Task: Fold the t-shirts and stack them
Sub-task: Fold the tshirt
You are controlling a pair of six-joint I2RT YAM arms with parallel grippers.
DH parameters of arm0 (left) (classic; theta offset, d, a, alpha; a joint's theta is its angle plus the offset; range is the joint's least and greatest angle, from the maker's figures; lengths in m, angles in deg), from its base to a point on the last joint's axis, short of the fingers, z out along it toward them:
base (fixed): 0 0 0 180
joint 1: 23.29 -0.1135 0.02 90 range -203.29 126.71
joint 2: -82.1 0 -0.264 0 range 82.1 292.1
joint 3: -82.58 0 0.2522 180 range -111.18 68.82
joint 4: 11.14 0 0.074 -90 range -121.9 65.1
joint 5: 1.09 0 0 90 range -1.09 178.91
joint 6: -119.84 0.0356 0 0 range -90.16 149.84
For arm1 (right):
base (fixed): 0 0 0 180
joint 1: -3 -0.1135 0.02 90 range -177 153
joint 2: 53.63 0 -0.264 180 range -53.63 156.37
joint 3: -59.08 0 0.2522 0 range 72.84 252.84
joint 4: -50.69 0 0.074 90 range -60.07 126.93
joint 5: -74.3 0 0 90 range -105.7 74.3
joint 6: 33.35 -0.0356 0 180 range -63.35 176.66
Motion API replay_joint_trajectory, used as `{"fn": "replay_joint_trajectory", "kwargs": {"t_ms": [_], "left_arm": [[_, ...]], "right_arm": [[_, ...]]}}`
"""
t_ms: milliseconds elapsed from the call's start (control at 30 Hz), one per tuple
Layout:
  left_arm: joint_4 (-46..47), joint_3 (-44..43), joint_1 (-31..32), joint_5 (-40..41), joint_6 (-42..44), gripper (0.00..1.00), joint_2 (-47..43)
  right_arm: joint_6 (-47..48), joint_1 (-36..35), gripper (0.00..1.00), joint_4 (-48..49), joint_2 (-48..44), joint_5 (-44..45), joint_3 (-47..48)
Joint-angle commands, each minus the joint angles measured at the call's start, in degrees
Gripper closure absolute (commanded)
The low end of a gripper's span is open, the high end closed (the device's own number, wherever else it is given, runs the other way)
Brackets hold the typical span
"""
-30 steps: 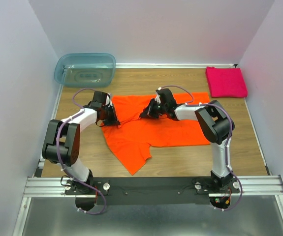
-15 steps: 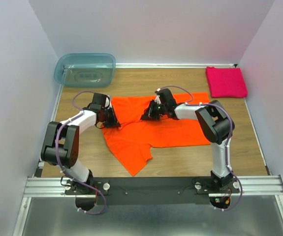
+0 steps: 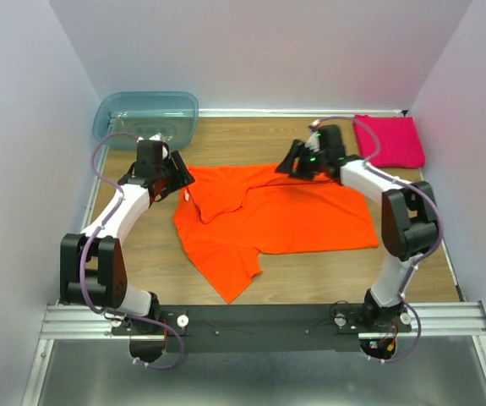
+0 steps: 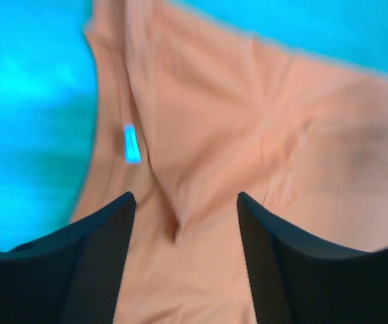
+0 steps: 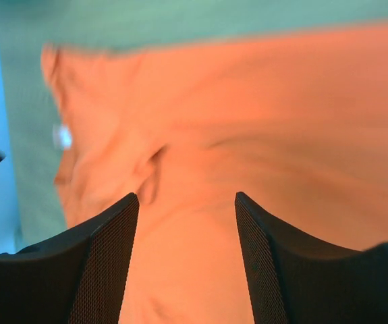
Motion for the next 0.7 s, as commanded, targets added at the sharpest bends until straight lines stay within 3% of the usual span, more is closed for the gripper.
{"fn": "replay_joint_trajectory", "kwargs": {"t_ms": [0,133,333,533,567,667], "left_arm": [[3.8,-4.86,-0.72,3.67,-0.1,0.37,4.37],[6.26,-8.65,-0.72,2.86,-0.45,0.38,11.49],[8.55,-15.06,-0.72,4.89,0.96,0.52,19.84],[6.36,-19.12,-0.72,8.4,0.17,0.52,23.8],[6.27,-18.59,-0.72,11.8,-0.01,0.47,23.54],[5.48,-17.8,-0.72,14.81,-0.36,0.45,22.93]], "right_arm": [[6.01,9.72,0.37,-5.23,-1.54,2.26,0.1],[6.27,13.97,0.41,-5.49,-1.01,-1.07,0.72],[6.28,17.21,0.46,-5.32,0.57,2.43,1.33],[7.15,22.4,0.5,-5.49,6.37,3.67,7.21],[7.24,22.93,0.5,-5.49,7.51,3.58,7.83],[7.94,23.11,0.5,-5.49,8.92,4.37,9.41]]}}
